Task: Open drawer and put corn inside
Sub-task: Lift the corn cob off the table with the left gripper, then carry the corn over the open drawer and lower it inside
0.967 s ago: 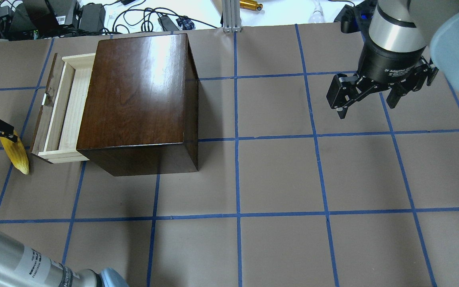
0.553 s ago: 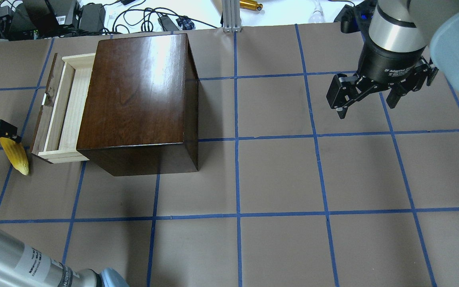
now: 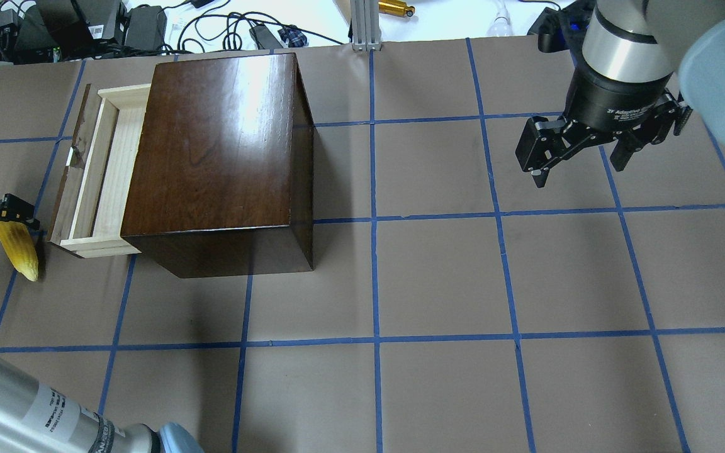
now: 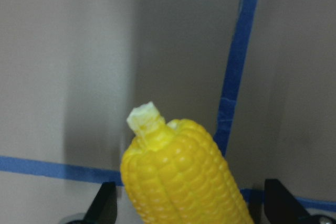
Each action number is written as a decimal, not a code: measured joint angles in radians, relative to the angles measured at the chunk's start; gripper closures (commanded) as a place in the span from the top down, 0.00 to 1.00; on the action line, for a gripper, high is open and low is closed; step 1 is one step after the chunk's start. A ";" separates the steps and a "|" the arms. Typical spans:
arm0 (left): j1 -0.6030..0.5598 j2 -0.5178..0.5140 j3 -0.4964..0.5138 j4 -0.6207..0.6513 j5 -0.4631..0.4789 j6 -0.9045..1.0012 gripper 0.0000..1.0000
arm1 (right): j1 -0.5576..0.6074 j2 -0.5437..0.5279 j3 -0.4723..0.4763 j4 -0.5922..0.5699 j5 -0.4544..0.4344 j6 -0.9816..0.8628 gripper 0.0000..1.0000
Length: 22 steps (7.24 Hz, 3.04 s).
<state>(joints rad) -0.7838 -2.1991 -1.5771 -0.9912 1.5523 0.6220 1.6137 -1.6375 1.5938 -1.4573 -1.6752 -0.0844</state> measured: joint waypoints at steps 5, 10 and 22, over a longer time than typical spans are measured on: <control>0.001 -0.002 0.000 0.025 0.000 -0.001 0.00 | 0.000 -0.001 0.000 0.000 0.000 0.000 1.00; -0.001 0.012 0.001 0.025 0.000 -0.002 0.00 | 0.000 -0.001 0.000 0.000 -0.001 0.000 1.00; -0.373 0.334 0.007 -0.152 -0.115 -0.202 0.99 | 0.000 0.000 0.000 0.000 0.000 0.000 1.00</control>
<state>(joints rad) -1.1571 -1.8651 -1.5701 -1.1436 1.4376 0.4201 1.6137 -1.6378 1.5938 -1.4573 -1.6751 -0.0844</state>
